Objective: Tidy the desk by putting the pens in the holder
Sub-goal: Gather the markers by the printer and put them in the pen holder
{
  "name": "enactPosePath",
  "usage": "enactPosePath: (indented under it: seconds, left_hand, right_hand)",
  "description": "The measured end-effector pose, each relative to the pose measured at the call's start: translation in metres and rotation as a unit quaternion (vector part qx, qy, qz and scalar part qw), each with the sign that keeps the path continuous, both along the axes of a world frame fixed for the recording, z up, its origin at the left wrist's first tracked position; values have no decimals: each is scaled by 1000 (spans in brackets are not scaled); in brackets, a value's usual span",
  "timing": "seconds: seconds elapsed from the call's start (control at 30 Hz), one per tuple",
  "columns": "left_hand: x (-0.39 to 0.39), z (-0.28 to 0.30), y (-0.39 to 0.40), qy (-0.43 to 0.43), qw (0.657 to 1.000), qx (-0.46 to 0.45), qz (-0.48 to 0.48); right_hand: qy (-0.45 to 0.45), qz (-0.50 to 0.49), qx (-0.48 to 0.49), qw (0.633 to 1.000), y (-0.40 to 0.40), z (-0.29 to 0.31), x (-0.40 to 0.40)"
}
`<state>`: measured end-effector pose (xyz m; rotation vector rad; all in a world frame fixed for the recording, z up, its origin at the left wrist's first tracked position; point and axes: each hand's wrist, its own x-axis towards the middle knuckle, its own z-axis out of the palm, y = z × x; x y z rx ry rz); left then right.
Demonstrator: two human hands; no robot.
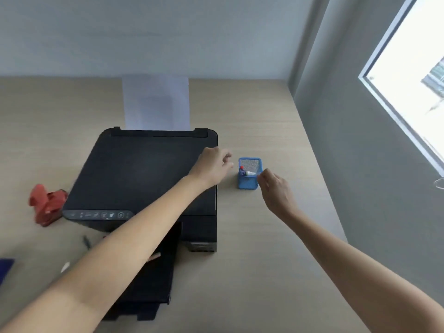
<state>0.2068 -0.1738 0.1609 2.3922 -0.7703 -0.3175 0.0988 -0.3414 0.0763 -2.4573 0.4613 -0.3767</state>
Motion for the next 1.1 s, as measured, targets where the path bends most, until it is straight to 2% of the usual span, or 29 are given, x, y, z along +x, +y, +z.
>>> enactPosePath:
  seconds: [0.1,0.23,0.3,0.43,0.57,0.67,0.77,0.87,1.1]
  left_hand:
    - [-31,17,80,40,997,-52,36]
    - [-68,-11,185,56,989,4,140]
    - [-86,-39,228,60,976,56,202]
    - [-103,-95,276,79,946,134,285]
    - [-100,-130,285,51,943,206,257]
    - [-93,-141,277,21,953,206,221]
    - [-85,-143,275,-40,951,235,199]
    - [-74,-149,283,-25,950,256,180]
    - [-61,-170,308,-17,975,200,99]
  right_hand:
    - [-57,37,17,998,21,13,-17]
    - [-128,121,19,984,69,32,-35]
    - [-138,198,13,970,98,37,-45]
    - [-102,345,-11,933,152,25,-63]
    - [-9,427,-56,903,198,-8,-73]
    - [68,435,-83,894,220,-26,-72]
    - [102,401,-118,903,239,-43,-56]
    - [145,349,-146,914,264,-57,-39]
    - [194,297,-177,918,292,-81,-30]
